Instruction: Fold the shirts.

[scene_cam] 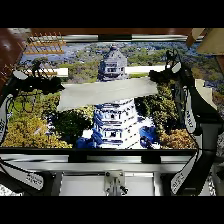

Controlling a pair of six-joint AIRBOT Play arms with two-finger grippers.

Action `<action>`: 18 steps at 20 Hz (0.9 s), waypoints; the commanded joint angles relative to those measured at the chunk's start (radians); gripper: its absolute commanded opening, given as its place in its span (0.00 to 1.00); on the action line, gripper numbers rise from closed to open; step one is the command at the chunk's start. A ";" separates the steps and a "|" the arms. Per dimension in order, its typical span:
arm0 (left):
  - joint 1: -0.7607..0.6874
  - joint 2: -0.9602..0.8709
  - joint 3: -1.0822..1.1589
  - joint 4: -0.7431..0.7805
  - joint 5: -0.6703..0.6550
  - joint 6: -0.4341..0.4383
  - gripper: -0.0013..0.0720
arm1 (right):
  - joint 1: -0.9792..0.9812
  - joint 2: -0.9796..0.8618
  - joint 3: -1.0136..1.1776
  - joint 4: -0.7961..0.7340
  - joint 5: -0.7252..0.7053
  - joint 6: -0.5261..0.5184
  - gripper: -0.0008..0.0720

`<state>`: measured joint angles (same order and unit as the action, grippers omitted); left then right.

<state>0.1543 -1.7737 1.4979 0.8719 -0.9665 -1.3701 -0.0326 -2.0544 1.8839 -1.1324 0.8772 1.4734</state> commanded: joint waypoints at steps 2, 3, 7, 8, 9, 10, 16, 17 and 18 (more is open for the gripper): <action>-0.007 -0.058 0.020 -0.027 0.011 -0.003 1.00 | 0.002 -0.012 0.009 0.035 0.026 -0.062 0.77; -0.001 -0.056 0.028 -0.027 -0.029 0.011 0.97 | -0.006 0.014 0.009 0.014 0.047 -0.089 0.77; 0.019 -0.055 0.085 -0.027 -0.172 0.027 0.97 | -0.072 0.069 0.009 -0.042 0.066 -0.018 0.92; 0.016 -0.055 0.098 -0.027 -0.205 0.027 0.96 | -0.091 0.055 0.008 0.003 0.076 0.005 0.92; 0.010 -0.053 0.108 -0.028 -0.231 0.027 0.96 | -0.106 0.033 0.008 0.062 0.092 0.008 0.92; 0.000 -0.048 0.113 -0.027 -0.249 0.027 0.96 | -0.111 0.010 0.009 0.105 0.111 0.007 0.92; -0.071 0.022 0.113 -0.027 -0.250 0.054 0.96 | -0.044 -0.080 0.009 0.137 0.169 0.010 0.92; -0.080 0.035 0.113 -0.027 -0.247 0.053 0.96 | -0.030 -0.083 0.009 0.137 0.166 0.016 0.91; -0.089 0.048 0.117 -0.027 -0.246 0.054 0.96 | -0.018 -0.084 0.009 0.137 0.166 0.016 0.75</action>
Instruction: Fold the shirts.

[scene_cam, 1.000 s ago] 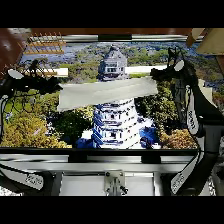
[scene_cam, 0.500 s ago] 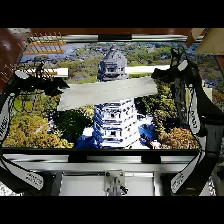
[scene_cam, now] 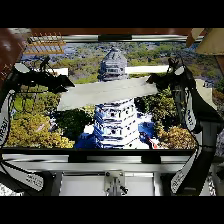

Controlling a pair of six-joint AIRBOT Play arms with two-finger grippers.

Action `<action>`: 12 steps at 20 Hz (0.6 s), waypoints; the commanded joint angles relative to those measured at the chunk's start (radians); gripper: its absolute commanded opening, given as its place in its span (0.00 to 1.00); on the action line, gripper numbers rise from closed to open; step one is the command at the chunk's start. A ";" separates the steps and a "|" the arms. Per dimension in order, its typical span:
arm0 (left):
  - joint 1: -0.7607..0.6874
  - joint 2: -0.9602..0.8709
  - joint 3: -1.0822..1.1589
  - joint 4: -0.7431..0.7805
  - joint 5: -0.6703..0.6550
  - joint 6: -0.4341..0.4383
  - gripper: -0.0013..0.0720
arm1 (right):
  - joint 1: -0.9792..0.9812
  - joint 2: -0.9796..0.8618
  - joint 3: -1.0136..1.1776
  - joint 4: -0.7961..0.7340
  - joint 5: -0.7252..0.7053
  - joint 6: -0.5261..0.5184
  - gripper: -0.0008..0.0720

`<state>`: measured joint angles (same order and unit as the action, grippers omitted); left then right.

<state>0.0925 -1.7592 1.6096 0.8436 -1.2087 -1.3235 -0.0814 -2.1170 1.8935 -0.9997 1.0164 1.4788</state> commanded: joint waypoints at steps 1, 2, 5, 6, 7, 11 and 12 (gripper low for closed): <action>-0.034 0.042 0.011 0.001 -0.004 0.007 0.96 | 0.038 -0.021 -0.001 0.005 0.029 0.010 0.52; -0.042 0.051 0.011 0.001 0.003 0.007 0.96 | 0.045 -0.021 -0.001 0.011 0.030 0.009 0.30; -0.072 0.061 0.011 -0.011 0.019 0.006 0.93 | 0.046 0.025 -0.001 0.075 0.044 -0.066 0.12; -0.089 0.060 0.010 -0.022 0.025 0.006 0.64 | 0.046 0.064 -0.001 0.077 0.053 -0.080 0.12; -0.115 0.055 0.010 -0.022 0.031 0.006 0.14 | 0.046 0.108 -0.001 0.077 0.068 -0.086 0.12; -0.249 0.047 -0.028 -0.023 0.145 -0.018 0.06 | 0.063 0.320 -0.001 0.051 0.236 -0.063 0.12; -0.280 0.047 -0.035 -0.029 0.160 -0.029 0.06 | 0.079 0.373 -0.001 0.017 0.286 -0.037 0.12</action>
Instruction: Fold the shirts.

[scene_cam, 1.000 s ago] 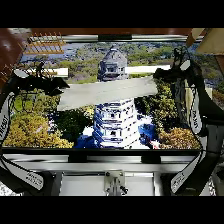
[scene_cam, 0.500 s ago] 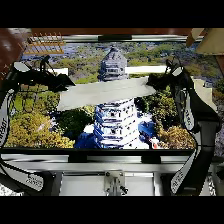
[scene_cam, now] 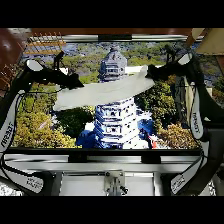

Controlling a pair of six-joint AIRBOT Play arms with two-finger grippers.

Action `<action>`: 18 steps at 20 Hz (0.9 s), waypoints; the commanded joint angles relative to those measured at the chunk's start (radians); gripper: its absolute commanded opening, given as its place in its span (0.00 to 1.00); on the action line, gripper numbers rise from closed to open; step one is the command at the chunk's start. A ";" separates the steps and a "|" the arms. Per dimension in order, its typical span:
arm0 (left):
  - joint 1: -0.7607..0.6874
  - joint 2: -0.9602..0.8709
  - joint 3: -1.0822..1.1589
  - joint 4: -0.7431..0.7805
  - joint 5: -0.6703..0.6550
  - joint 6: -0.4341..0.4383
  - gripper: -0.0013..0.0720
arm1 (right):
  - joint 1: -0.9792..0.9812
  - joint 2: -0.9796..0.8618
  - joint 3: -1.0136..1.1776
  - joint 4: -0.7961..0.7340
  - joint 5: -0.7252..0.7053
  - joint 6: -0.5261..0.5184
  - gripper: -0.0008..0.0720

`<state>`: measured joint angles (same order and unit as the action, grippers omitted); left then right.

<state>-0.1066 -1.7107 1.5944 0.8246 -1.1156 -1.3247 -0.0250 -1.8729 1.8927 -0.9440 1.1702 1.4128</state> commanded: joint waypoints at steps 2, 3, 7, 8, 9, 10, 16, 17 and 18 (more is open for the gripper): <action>-0.148 -0.002 -0.034 -0.014 0.100 -0.040 0.06 | 0.058 0.217 0.000 -0.111 0.207 0.077 0.12; -0.183 -0.002 -0.045 -0.014 0.124 -0.061 0.06 | 0.076 0.258 0.000 -0.139 0.232 0.099 0.12; -0.287 -0.003 -0.121 -0.014 0.253 -0.159 0.06 | 0.126 0.393 0.000 -0.166 0.264 0.175 0.12; -0.312 -0.005 -0.140 -0.016 0.283 -0.179 0.06 | 0.136 0.414 0.000 -0.166 0.277 0.186 0.12; -0.338 -0.014 -0.148 -0.038 0.311 -0.184 0.06 | 0.149 0.433 0.000 -0.166 0.294 0.195 0.12; -0.368 -0.031 -0.149 -0.085 0.342 -0.180 0.06 | 0.162 0.446 0.000 -0.166 0.308 0.201 0.12; -0.509 -0.144 -0.148 -0.383 0.482 -0.006 0.06 | 0.236 0.482 0.000 -0.164 0.330 0.230 0.12; -0.495 -0.142 -0.148 -0.384 0.448 0.045 0.06 | 0.242 0.482 0.000 -0.171 0.346 0.227 0.12; -0.462 -0.131 -0.148 -0.381 0.389 0.074 0.06 | 0.242 0.482 0.000 -0.192 0.354 0.228 0.12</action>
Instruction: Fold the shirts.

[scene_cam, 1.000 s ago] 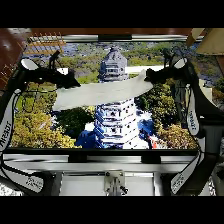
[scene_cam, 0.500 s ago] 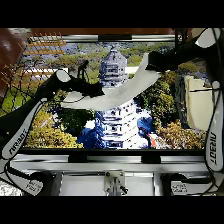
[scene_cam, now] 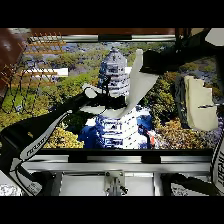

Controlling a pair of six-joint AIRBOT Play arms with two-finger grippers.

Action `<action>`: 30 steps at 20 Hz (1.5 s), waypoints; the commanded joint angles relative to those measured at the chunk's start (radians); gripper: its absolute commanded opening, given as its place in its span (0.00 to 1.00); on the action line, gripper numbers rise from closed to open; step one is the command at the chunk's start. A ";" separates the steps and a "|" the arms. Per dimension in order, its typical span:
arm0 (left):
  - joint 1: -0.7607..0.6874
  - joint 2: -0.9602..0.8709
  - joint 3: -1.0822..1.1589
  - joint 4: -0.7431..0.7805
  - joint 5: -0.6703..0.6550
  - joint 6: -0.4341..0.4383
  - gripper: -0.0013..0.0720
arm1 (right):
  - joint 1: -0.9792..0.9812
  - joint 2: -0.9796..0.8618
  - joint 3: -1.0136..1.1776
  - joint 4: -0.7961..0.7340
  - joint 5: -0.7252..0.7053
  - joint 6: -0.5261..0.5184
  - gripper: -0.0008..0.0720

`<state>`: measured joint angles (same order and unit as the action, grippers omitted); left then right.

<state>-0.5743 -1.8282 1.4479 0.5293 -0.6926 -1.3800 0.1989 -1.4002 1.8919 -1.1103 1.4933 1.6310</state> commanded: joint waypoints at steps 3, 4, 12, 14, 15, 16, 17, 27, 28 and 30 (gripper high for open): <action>0.157 0.058 -0.003 0.015 -0.195 0.138 0.06 | 0.030 -0.006 -0.001 -0.069 -0.036 0.011 0.12; 0.219 0.100 -0.003 0.064 -0.248 0.138 0.06 | 0.044 -0.022 -0.001 -0.062 -0.074 0.011 0.12; 0.736 0.584 -0.002 0.186 -0.391 0.137 0.06 | 0.304 -0.312 -0.001 -0.056 -0.502 0.090 0.12; 0.851 0.698 -0.002 0.186 -0.421 0.138 0.06 | 0.368 -0.408 0.000 -0.034 -0.612 0.123 0.12; 0.899 0.747 -0.002 0.186 -0.443 0.138 0.06 | 0.393 -0.452 0.000 -0.014 -0.660 0.138 0.12; 0.943 0.793 -0.002 0.186 -0.471 0.137 0.06 | 0.415 -0.497 0.000 0.014 -0.705 0.157 0.12; 0.976 0.830 -0.003 0.186 -0.497 0.138 0.06 | 0.430 -0.534 0.000 0.039 -0.739 0.170 0.12; 1.027 0.910 -0.021 0.186 -0.561 0.115 0.06 | 0.441 -0.639 0.000 0.247 -0.741 0.182 0.77; 1.027 0.909 -0.028 0.186 -0.560 0.115 0.06 | 0.427 -0.615 0.000 0.219 -0.654 0.164 0.77; 1.027 0.909 -0.042 0.186 -0.559 0.115 0.06 | 0.392 -0.550 0.000 0.085 -0.433 0.163 0.77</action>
<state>0.4496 -0.9203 1.4212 0.7151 -1.2491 -1.2617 0.6216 -2.0014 1.8908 -0.9237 0.8284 1.8126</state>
